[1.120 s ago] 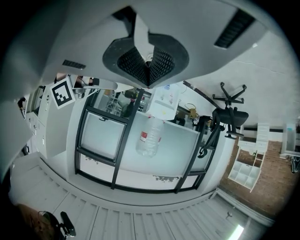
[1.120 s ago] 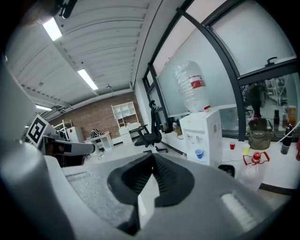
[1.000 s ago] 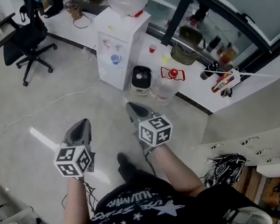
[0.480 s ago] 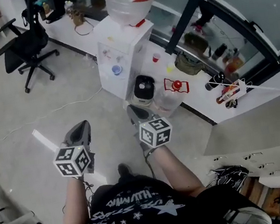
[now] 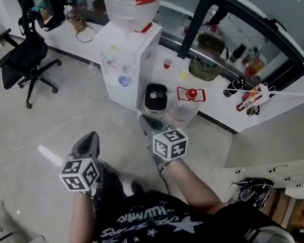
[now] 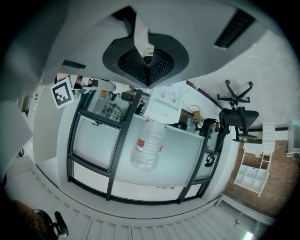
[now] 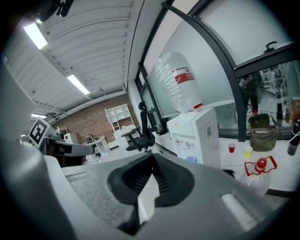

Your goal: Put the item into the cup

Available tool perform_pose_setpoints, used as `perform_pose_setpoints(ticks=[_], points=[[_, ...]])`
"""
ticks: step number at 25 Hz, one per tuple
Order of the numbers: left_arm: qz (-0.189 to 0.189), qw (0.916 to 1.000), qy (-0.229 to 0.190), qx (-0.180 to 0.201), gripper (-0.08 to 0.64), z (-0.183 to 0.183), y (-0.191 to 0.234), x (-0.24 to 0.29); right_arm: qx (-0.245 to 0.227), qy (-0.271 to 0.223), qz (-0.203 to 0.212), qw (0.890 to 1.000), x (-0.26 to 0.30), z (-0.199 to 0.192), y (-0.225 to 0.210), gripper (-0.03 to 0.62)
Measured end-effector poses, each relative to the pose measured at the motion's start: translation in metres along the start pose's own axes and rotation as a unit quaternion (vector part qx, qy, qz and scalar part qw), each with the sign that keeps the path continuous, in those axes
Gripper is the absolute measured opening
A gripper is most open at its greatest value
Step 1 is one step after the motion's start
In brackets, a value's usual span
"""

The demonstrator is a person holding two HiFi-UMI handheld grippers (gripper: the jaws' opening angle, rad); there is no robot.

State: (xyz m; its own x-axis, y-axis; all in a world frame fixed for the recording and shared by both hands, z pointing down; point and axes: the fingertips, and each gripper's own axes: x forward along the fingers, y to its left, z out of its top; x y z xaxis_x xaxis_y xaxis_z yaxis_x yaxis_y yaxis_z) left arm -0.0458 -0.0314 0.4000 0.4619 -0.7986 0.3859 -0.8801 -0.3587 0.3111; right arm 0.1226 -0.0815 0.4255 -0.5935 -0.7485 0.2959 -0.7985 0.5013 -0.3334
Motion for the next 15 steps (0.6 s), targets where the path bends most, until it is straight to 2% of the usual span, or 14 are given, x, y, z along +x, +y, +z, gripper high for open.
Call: perform_pose_setpoints(ticks=[9, 15], points=[[-0.045, 0.9988, 0.017, 0.012, 0.006, 0.013, 0.021, 0.052, -0.006, 0.006, -0.024, 1.0, 0.043, 0.005, -0.016, 0.002], [-0.064, 0.9976, 0.027, -0.007, 0.006, 0.031, 0.068, 0.087, 0.003, 0.016, -0.051, 0.999, 0.092, 0.011, -0.028, 0.002]])
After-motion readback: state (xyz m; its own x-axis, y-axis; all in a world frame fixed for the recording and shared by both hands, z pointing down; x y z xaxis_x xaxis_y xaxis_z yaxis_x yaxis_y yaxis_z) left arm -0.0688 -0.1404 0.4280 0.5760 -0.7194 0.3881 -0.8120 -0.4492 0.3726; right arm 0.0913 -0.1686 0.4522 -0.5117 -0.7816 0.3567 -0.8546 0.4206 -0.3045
